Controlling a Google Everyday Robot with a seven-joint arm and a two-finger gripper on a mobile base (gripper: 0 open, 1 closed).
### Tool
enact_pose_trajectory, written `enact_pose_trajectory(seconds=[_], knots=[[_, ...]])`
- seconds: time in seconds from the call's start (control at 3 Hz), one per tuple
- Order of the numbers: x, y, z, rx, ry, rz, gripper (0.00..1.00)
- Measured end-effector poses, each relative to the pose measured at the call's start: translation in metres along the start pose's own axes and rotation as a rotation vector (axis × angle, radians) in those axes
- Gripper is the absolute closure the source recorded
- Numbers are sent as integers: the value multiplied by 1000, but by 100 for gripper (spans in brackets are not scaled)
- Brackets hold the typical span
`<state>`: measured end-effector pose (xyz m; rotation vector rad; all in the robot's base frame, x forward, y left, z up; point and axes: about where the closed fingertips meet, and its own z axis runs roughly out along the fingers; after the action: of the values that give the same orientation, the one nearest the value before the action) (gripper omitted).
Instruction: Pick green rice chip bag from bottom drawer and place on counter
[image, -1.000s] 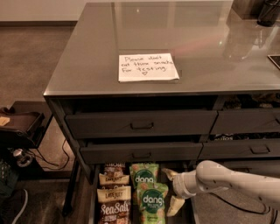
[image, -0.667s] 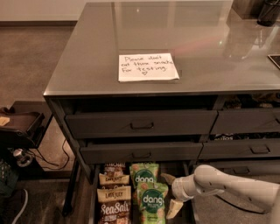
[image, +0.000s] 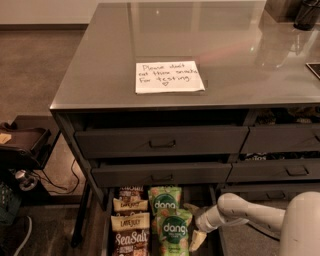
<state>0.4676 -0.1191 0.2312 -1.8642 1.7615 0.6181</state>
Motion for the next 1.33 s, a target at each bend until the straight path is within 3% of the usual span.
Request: enact_pose_trajectory(seconds=[0.33, 0.67, 1.33], knots=[[2, 0, 3, -7, -5, 17, 0], [12, -3, 14, -51, -36, 101, 0], [25, -35, 35, -123, -128, 223, 0]])
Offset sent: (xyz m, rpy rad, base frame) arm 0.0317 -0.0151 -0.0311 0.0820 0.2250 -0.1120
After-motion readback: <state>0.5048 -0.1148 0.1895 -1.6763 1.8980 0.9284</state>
